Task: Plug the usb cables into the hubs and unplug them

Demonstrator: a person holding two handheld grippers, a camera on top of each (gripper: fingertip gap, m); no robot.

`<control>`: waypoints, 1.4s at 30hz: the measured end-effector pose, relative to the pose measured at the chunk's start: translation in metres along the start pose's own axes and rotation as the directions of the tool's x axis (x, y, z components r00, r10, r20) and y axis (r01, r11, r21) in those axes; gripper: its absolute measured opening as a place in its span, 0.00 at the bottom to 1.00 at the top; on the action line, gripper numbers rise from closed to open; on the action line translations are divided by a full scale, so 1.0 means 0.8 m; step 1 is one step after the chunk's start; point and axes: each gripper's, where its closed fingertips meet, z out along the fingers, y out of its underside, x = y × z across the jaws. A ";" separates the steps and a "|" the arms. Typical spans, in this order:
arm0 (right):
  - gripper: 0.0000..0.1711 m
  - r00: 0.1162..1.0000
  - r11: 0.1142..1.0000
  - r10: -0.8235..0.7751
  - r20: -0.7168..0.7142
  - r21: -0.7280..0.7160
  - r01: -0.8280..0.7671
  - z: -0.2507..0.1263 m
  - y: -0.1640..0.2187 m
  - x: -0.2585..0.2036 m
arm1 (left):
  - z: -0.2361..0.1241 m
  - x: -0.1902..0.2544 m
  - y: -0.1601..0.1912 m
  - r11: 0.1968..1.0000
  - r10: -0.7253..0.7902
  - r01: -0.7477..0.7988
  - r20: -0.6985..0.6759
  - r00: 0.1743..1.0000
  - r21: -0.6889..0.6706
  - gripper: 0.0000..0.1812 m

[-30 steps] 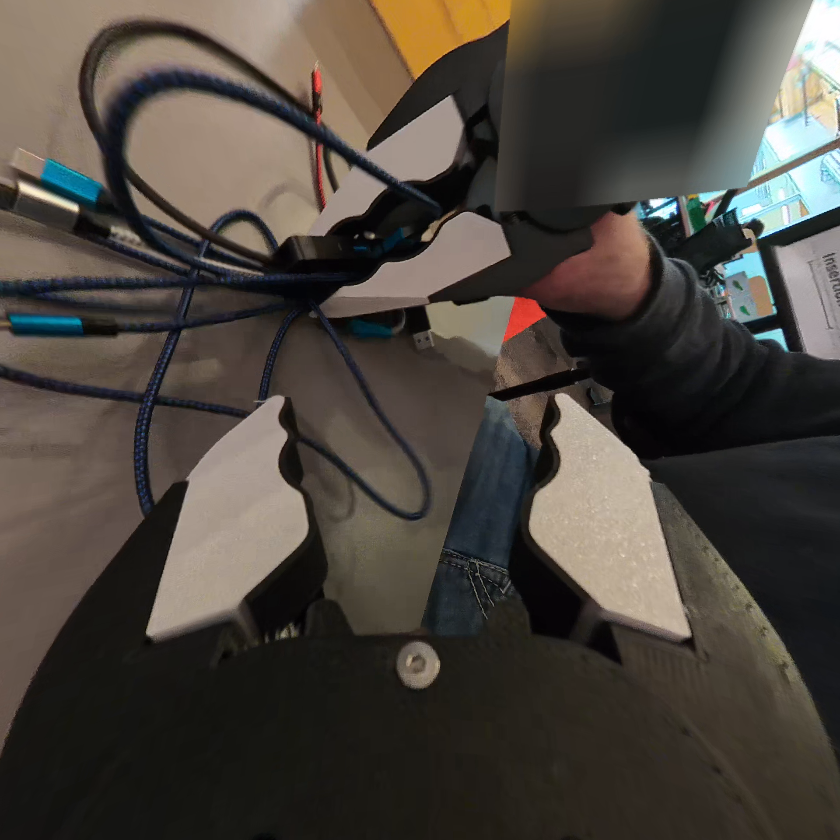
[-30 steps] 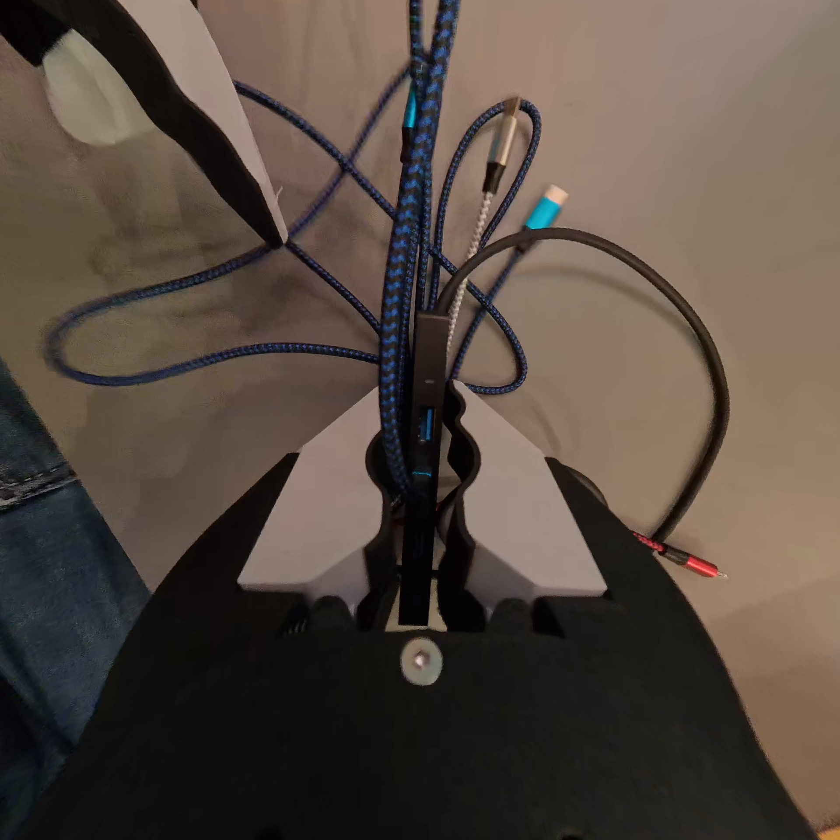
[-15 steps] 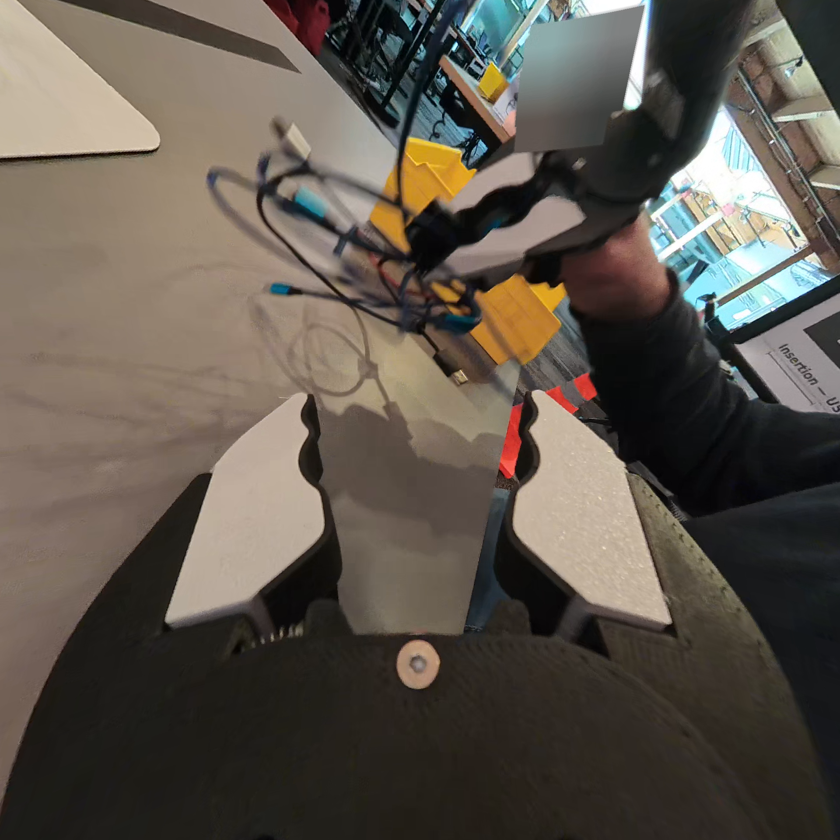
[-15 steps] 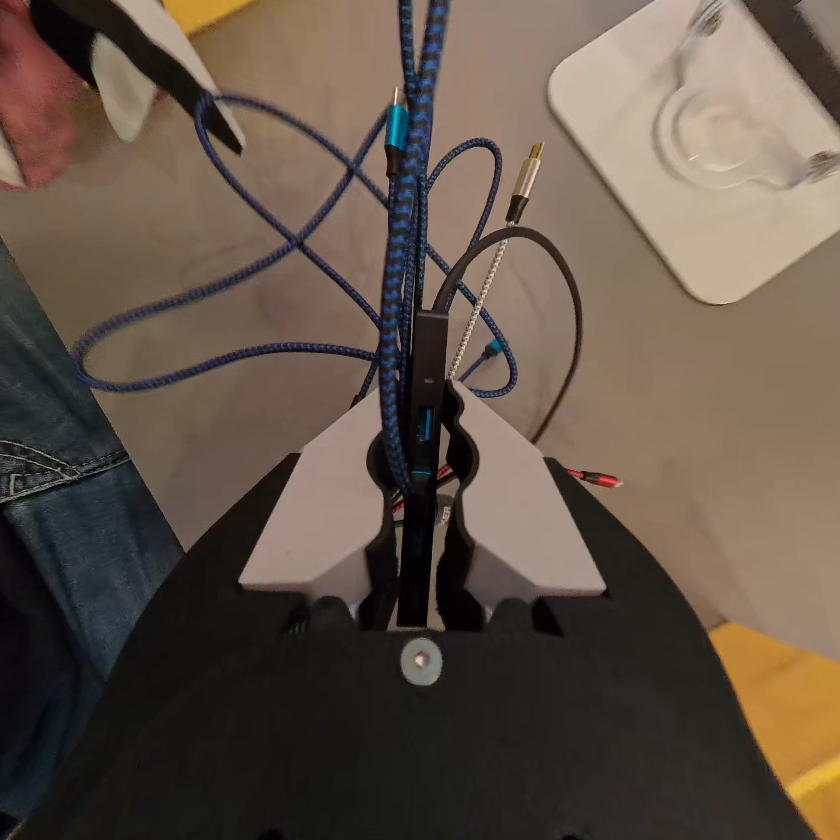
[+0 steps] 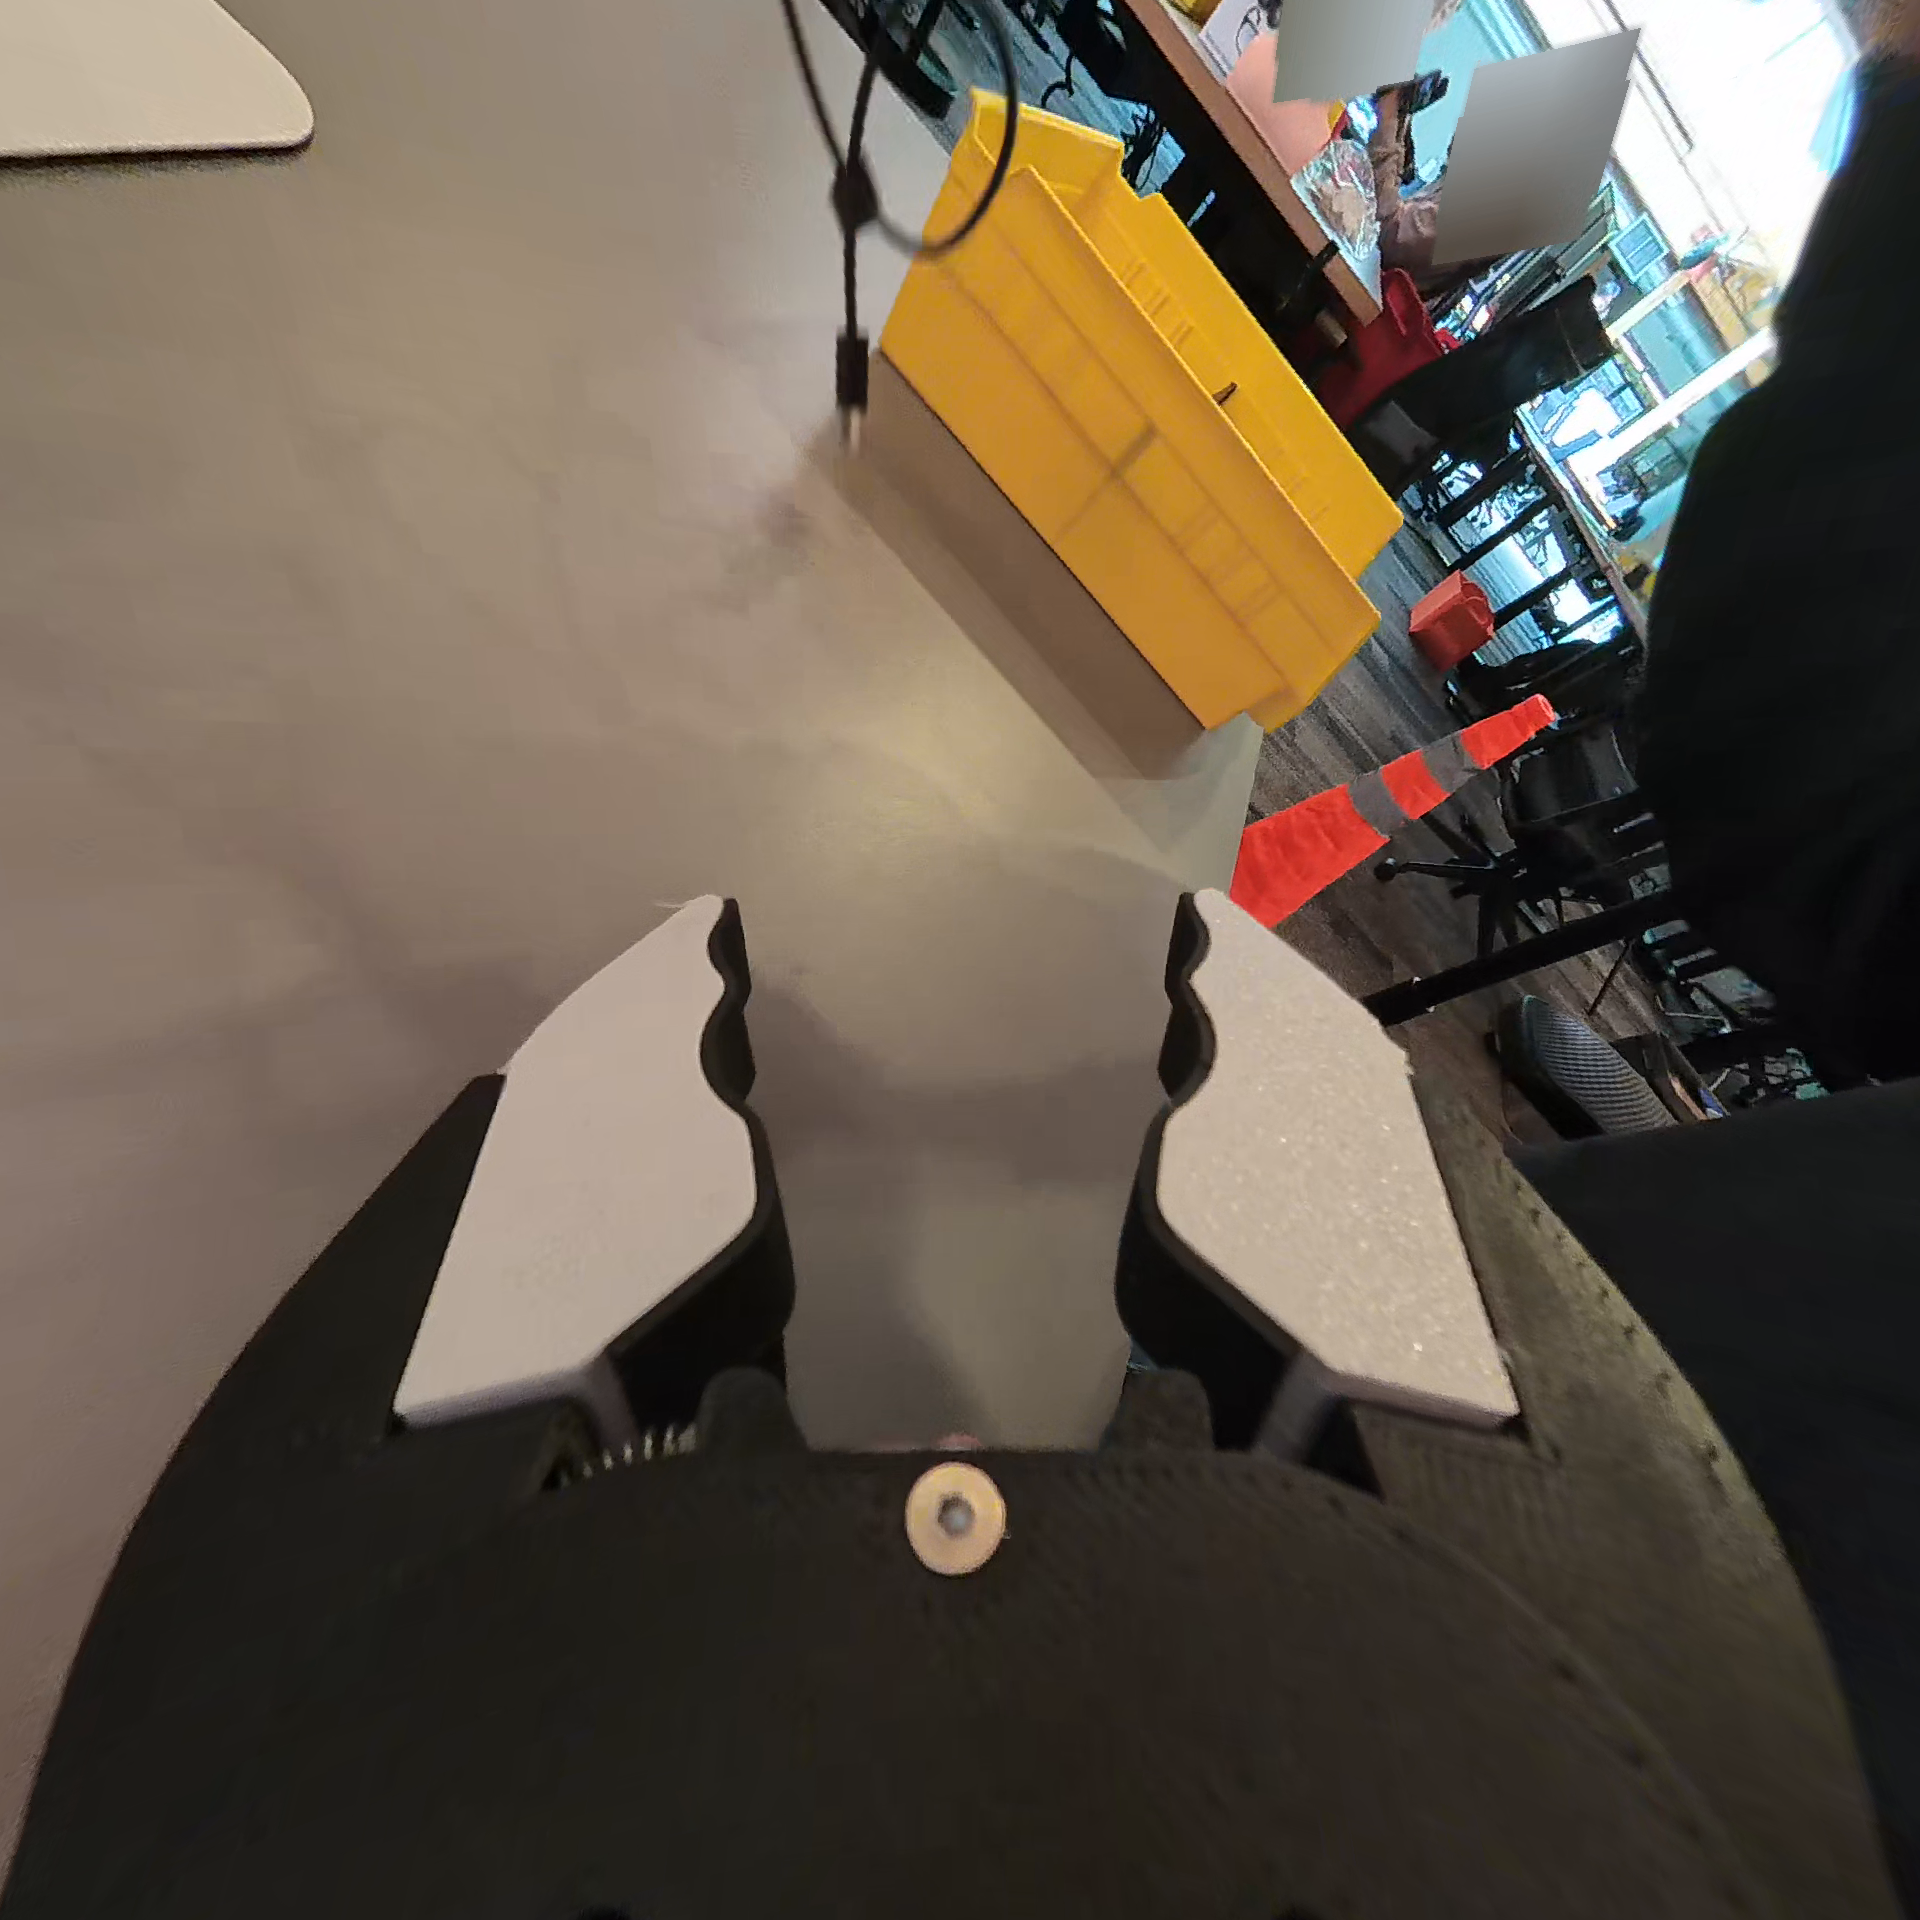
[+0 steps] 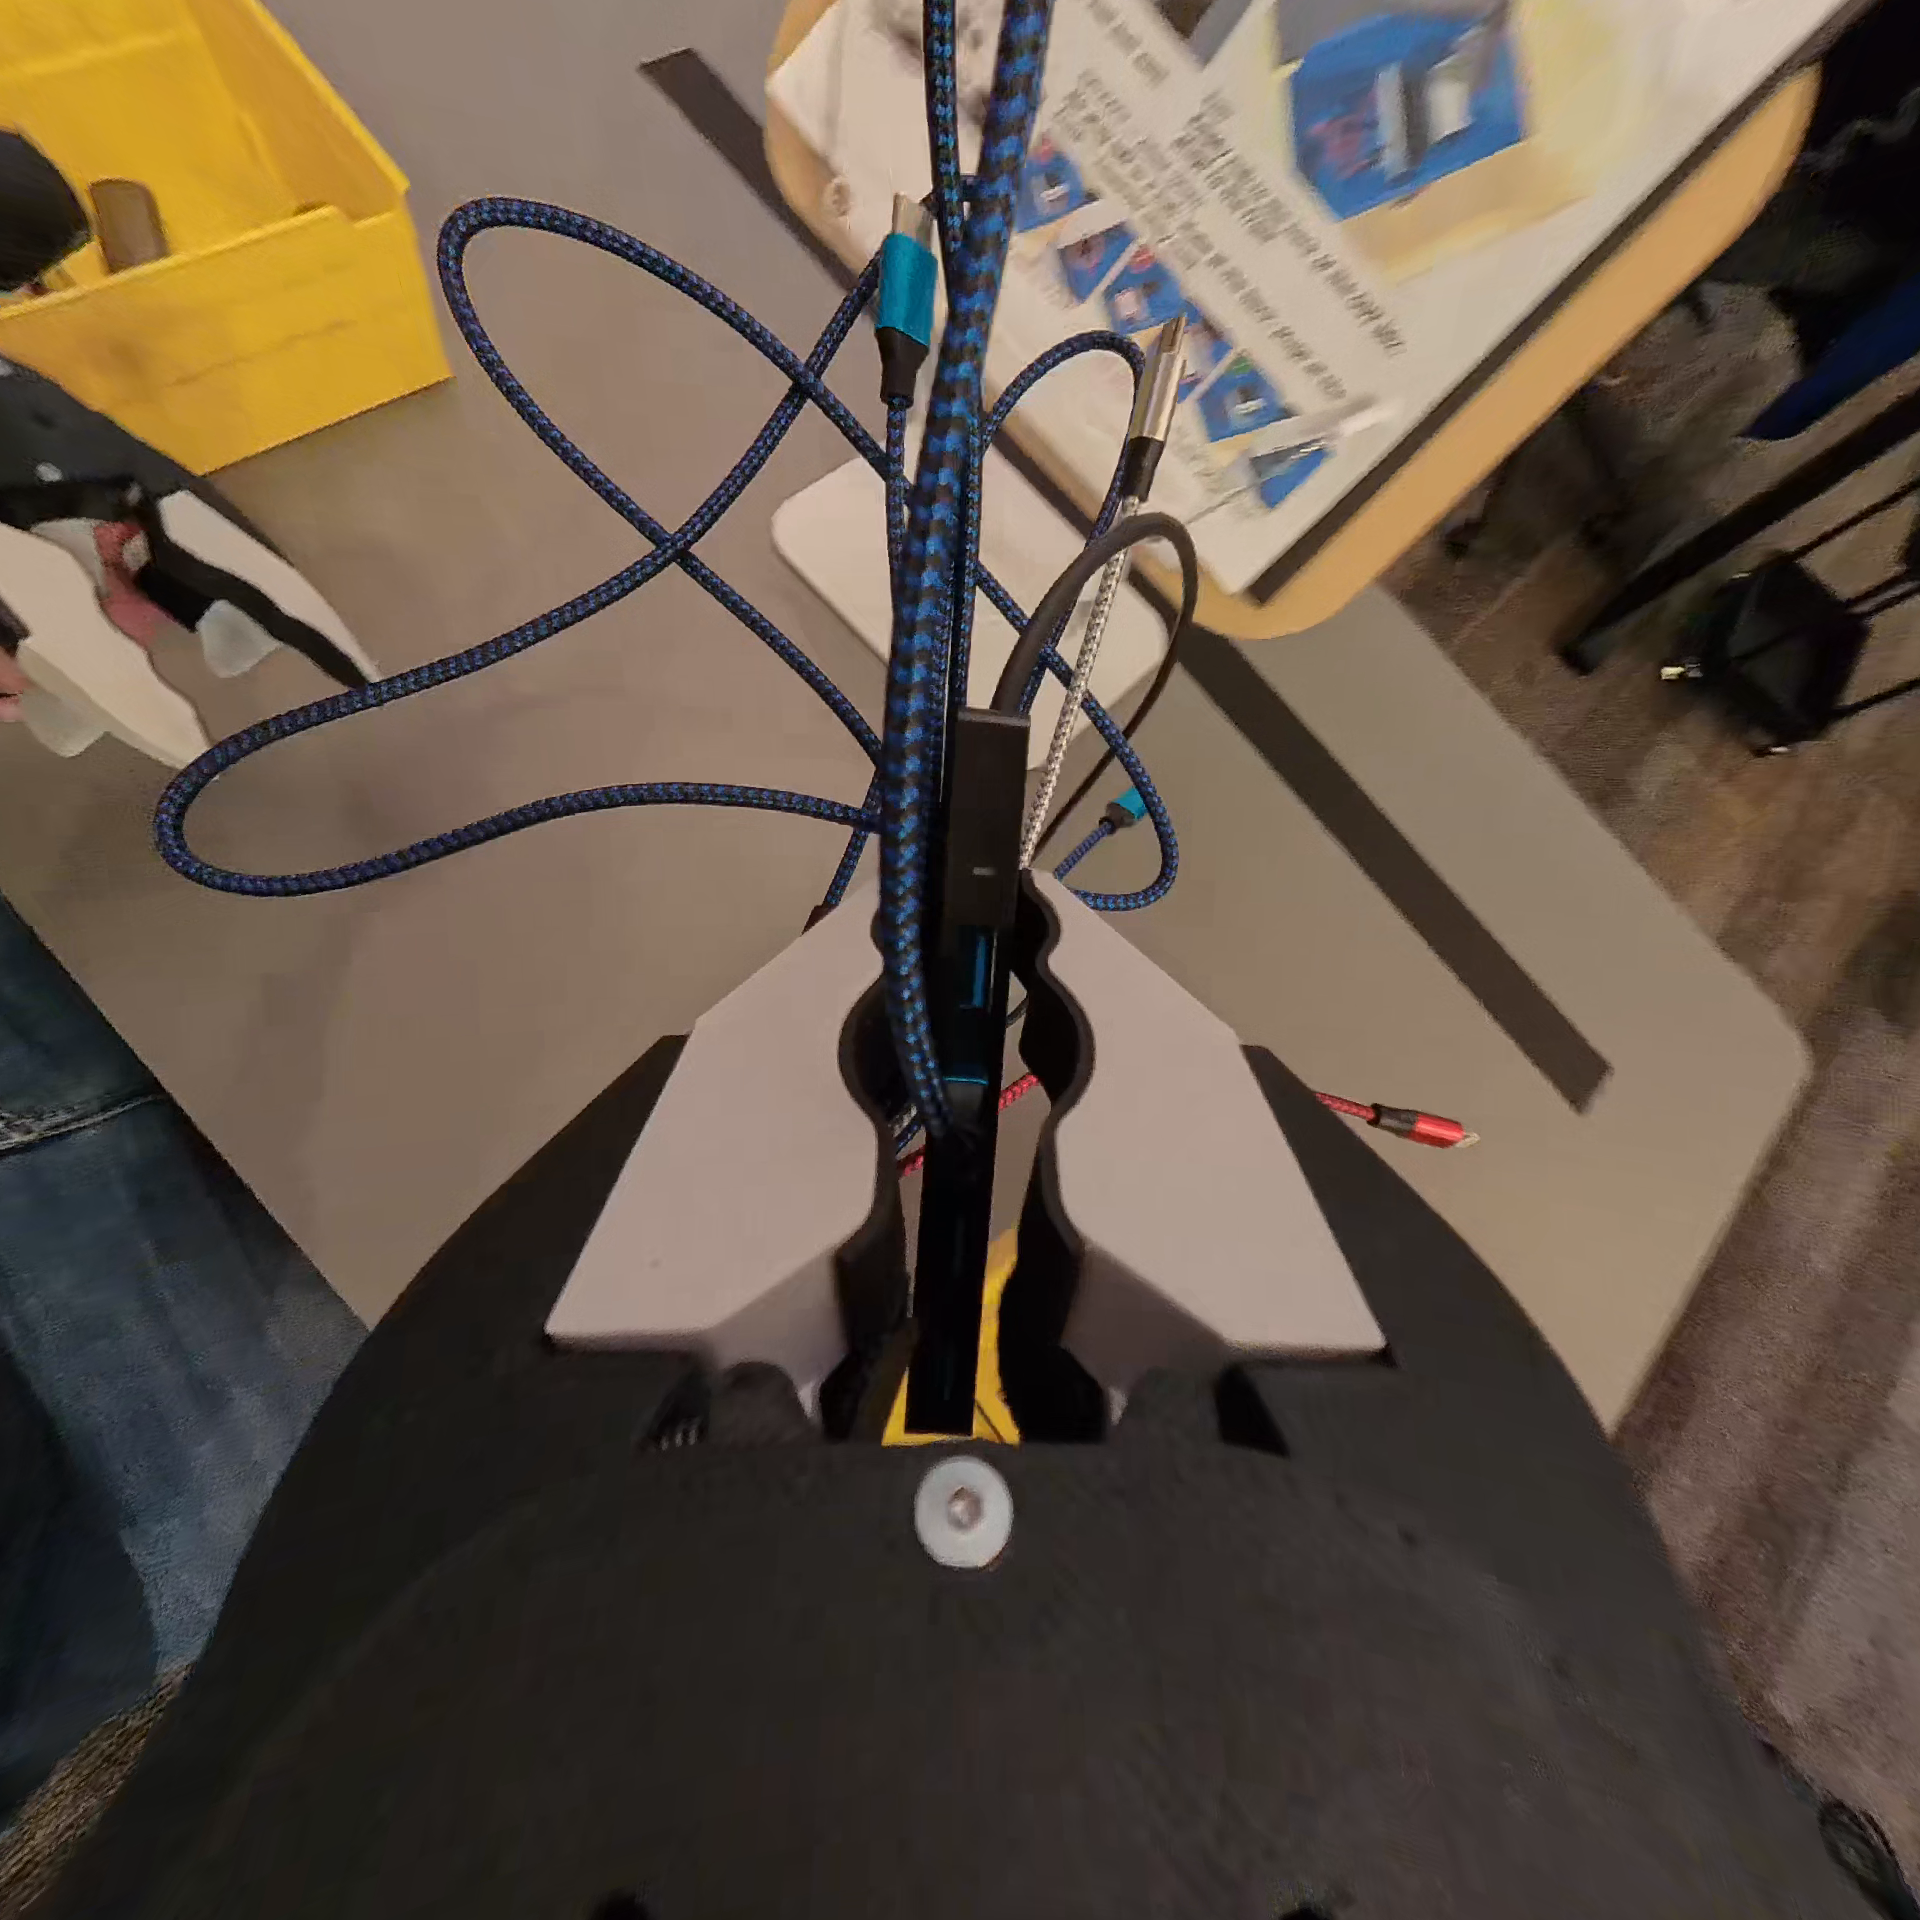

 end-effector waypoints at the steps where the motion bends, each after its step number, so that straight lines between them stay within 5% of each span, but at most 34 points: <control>1: 0.09 1.000 1.000 0.000 -0.024 0.004 0.000 -0.015 -0.004 0.012 | 0.001 0.000 0.002 1.000 -0.002 0.002 -0.002 1.000 -0.006 0.42; 9: 0.09 0.981 0.998 0.036 -0.192 0.050 -0.027 -0.128 -0.017 0.088 | 0.010 -0.007 0.016 0.998 -0.037 0.037 -0.002 0.999 -0.049 0.40; 13: 0.09 0.975 0.997 0.075 -0.207 0.039 -0.069 -0.145 0.011 0.102 | 0.014 -0.010 0.021 0.997 -0.033 0.033 0.009 0.999 -0.070 0.40; 26: 0.09 0.949 0.938 0.268 -0.168 -0.179 -0.296 -0.025 0.242 0.118 | 0.016 -0.014 0.026 0.996 -0.039 0.041 0.021 0.999 -0.085 0.40; 34: 0.08 0.973 0.870 0.167 -0.158 -0.441 -0.221 0.033 0.352 0.130 | 0.023 -0.013 0.033 0.994 -0.035 0.037 0.013 0.999 -0.107 0.40; 42: 0.05 0.998 0.756 0.061 -0.031 -0.651 -0.067 0.066 0.395 0.128 | 0.030 -0.013 0.038 0.992 -0.039 0.039 0.004 0.999 -0.121 0.40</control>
